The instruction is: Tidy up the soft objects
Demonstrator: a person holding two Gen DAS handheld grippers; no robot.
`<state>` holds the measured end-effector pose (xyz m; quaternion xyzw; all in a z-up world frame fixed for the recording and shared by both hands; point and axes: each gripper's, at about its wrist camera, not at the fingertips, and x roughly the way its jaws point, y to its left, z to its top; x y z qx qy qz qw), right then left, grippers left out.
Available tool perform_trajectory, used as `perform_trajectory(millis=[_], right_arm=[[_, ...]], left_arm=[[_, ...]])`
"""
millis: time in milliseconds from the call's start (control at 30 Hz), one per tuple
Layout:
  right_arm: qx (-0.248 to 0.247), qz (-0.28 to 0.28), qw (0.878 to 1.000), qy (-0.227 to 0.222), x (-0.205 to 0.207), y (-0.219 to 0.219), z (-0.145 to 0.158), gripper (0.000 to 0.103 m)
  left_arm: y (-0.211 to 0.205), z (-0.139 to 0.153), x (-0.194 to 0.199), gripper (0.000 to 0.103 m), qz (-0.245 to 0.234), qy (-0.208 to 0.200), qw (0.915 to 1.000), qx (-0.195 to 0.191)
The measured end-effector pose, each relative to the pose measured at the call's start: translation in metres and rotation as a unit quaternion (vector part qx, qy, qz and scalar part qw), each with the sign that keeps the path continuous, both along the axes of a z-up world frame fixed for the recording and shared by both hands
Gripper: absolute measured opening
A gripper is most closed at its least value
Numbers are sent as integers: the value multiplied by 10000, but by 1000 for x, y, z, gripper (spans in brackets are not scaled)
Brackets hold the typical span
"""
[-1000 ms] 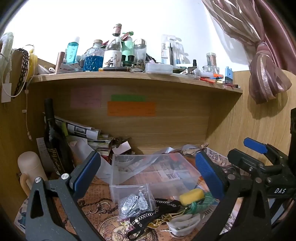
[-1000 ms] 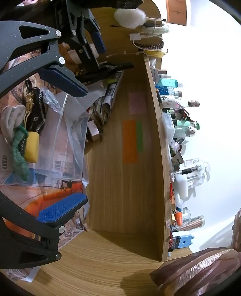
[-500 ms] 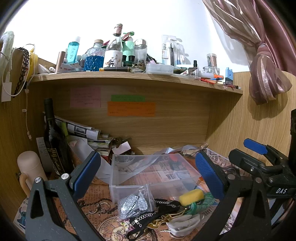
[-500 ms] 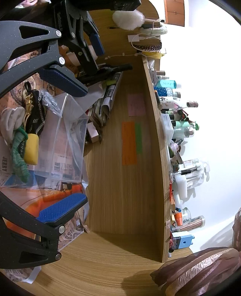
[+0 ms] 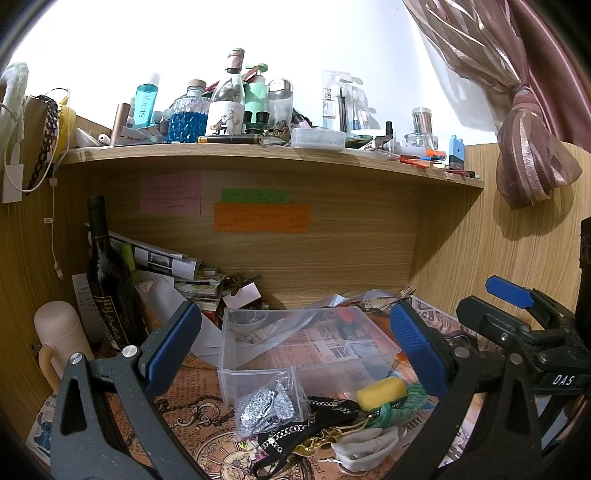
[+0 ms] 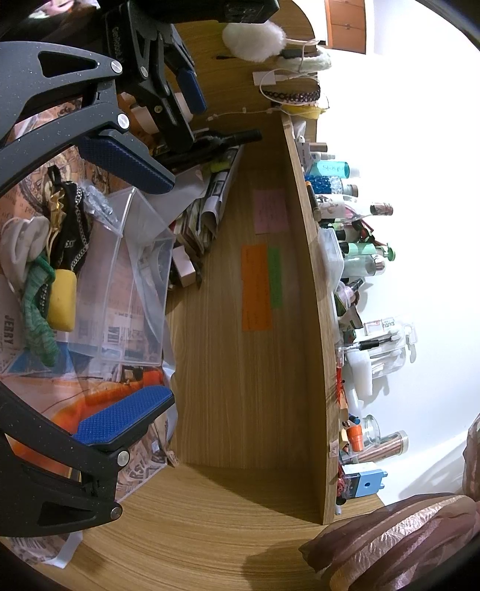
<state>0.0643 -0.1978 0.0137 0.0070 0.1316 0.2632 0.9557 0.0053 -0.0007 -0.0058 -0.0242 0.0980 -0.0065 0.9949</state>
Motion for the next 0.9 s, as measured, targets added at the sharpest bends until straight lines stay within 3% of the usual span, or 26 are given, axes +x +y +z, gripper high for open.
perform_trajectory(millis=[900], right_arm=[[26, 12, 10000, -17, -2, 3, 2, 103]], left_arm=[[0, 0, 0, 103, -7, -5, 10000, 2]])
